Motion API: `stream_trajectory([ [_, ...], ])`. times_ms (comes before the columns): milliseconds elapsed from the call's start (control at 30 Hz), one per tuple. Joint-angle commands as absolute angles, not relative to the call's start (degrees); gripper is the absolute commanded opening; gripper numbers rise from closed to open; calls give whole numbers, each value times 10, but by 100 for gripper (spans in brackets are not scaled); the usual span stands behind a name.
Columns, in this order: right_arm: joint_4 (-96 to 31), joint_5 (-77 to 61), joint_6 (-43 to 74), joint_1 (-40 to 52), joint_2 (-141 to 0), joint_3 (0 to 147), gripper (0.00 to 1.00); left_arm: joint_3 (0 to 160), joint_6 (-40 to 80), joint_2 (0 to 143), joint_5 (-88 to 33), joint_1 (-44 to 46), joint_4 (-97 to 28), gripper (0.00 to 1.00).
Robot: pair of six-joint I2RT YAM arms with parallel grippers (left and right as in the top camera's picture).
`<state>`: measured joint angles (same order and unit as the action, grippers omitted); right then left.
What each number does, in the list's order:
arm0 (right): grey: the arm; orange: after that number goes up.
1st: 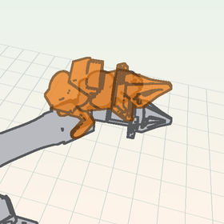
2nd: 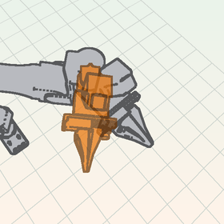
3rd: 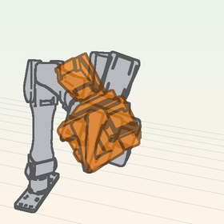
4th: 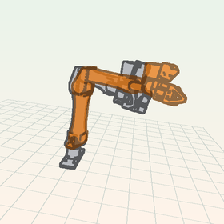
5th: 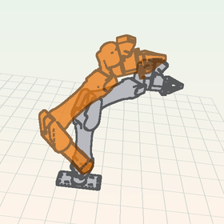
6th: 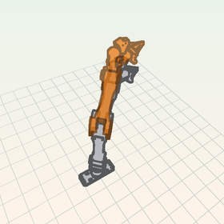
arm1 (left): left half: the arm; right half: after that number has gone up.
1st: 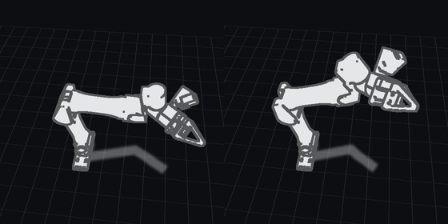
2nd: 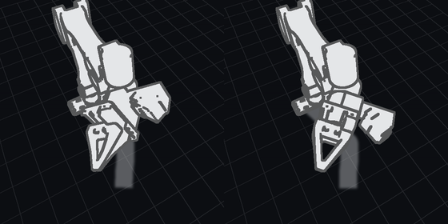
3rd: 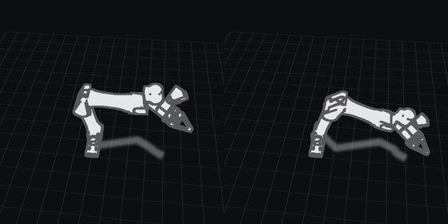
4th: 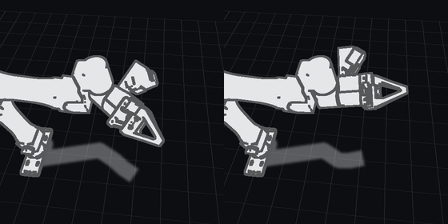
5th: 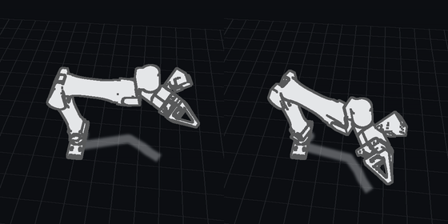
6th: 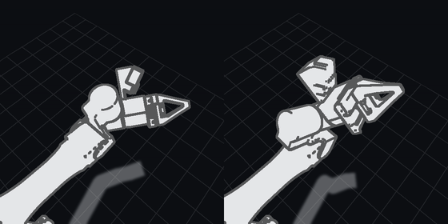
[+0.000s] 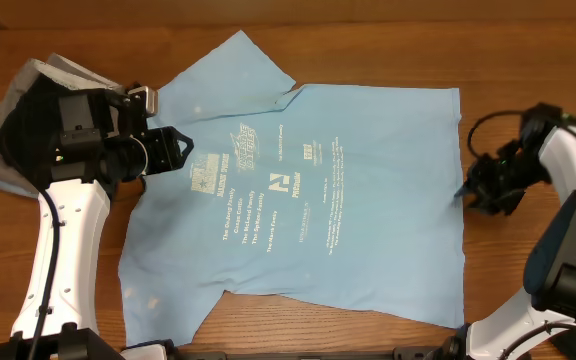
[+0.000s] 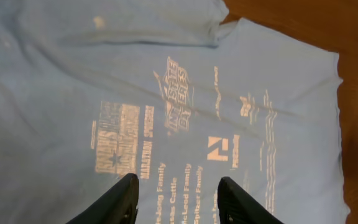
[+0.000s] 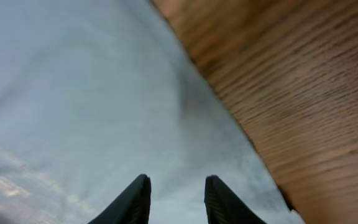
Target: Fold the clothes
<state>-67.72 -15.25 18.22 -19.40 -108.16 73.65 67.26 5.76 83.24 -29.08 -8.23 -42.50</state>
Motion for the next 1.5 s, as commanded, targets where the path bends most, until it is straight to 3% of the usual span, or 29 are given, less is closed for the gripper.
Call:
stream_trajectory([
  [0, -629, -114, 234, -194, -1072, 671, 28, 675, 31, 817, -303, -79, -438, 45],
  [267, -451, 7, 366, -196, -1075, 586, 23, 675, 23, 817, -294, -79, -451, 45],
  [467, -401, 24, 374, -228, -1075, 615, 22, 675, 16, 817, -294, -79, -455, 46],
  [533, -392, -2, 329, -232, -1075, 628, 28, 675, 16, 817, -294, -79, -459, 46],
  [600, -415, -48, 283, -236, -1074, 657, 41, 675, 12, 817, -286, -79, -466, 46],
  [733, -511, -110, 239, -241, -1074, 737, 41, 675, 12, 817, -273, -79, -493, 47],
  [800, -561, -147, 206, -241, -1070, 782, 42, 675, 12, 816, -265, -79, -510, 57],
  [867, -605, -193, 184, -241, -1057, 823, 43, 677, 12, 816, -266, -79, -533, 59],
  [967, -642, -249, 166, -241, -1017, 863, 46, 691, 13, 816, -247, -84, -584, 41],
  [1067, -665, -262, 163, -241, -955, 887, 49, 700, 23, 813, -230, -102, -630, 39],
  [1333, -712, -262, 165, -236, -784, 892, 65, 680, 91, 808, -136, -188, -762, 56],
  [1467, -739, -262, 165, -216, -752, 892, 69, 626, 120, 809, -109, -242, -745, 75],
])
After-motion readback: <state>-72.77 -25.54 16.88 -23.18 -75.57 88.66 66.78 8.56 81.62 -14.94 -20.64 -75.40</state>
